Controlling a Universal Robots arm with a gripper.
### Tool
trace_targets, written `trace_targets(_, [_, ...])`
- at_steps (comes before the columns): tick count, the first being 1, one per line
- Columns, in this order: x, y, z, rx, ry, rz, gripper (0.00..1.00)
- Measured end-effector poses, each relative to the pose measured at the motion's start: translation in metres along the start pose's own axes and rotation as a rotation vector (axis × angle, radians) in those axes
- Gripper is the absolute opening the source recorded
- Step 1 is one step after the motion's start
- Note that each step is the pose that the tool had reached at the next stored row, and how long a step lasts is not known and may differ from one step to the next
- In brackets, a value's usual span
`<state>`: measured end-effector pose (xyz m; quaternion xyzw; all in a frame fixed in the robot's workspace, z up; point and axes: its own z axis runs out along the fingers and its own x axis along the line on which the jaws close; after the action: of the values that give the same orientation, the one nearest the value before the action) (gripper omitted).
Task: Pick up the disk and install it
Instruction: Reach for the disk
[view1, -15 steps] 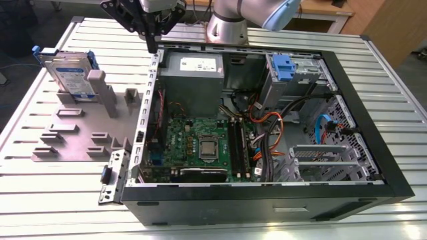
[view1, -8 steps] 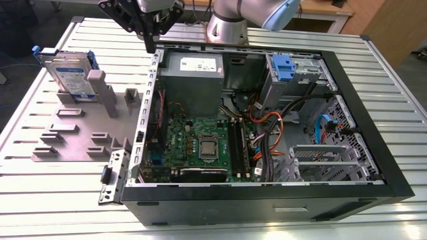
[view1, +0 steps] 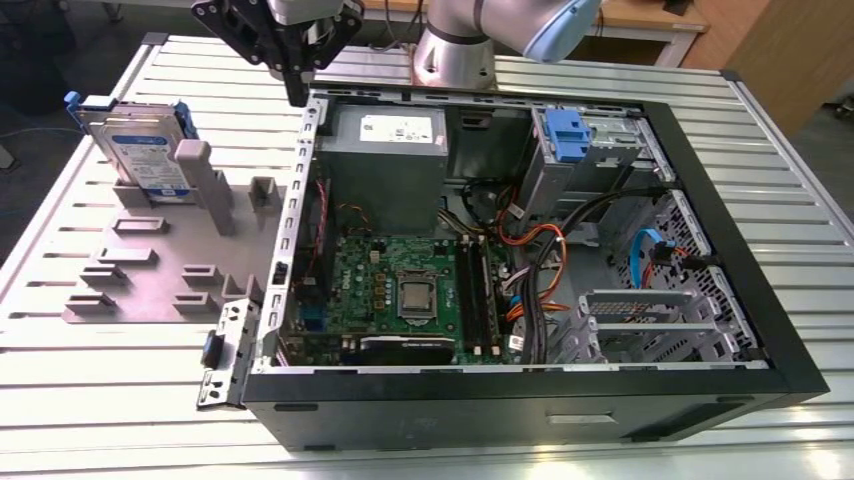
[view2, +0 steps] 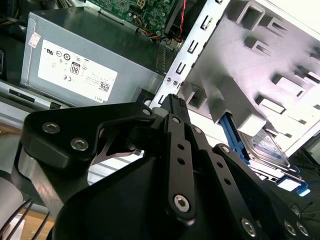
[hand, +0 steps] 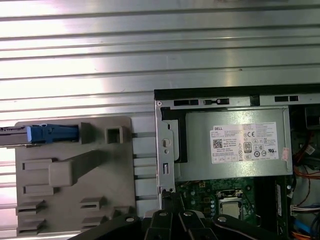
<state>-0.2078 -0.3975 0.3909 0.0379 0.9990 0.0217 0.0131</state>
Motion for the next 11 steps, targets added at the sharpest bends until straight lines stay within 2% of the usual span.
trace_targets(11, [0.0074,-0.0005,0.0000,0.0000,0.0000,0.000,0.11])
